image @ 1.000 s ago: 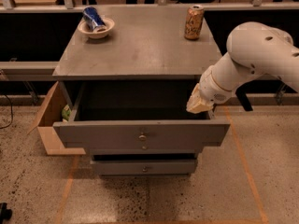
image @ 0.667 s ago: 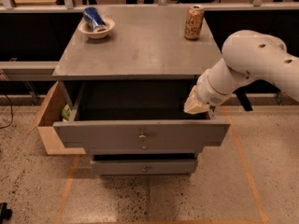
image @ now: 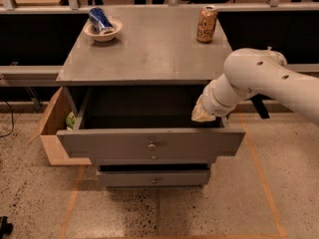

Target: Open top drawer

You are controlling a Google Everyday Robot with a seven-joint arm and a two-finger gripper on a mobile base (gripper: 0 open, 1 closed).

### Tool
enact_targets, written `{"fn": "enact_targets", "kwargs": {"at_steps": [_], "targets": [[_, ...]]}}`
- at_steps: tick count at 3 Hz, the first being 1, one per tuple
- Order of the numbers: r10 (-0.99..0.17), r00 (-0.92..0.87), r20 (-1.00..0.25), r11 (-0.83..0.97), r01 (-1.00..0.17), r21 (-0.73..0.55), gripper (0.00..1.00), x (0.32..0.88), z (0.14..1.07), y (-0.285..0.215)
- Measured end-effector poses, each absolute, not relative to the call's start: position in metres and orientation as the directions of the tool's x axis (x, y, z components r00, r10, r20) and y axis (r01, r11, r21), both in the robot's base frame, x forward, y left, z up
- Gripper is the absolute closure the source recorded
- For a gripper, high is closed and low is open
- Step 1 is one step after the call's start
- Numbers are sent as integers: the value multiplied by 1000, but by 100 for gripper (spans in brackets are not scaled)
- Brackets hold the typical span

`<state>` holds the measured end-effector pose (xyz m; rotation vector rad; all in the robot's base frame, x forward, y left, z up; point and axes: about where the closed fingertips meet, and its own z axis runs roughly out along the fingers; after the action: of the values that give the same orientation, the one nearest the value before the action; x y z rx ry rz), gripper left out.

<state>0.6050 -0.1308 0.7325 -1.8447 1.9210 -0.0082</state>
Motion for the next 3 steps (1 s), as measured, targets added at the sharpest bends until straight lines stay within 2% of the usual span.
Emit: {"fn": "enact_targets", "kwargs": {"at_steps": [3], "targets": [[-958, 50, -282, 57, -932, -359, 100, 637, 696, -130]]}}
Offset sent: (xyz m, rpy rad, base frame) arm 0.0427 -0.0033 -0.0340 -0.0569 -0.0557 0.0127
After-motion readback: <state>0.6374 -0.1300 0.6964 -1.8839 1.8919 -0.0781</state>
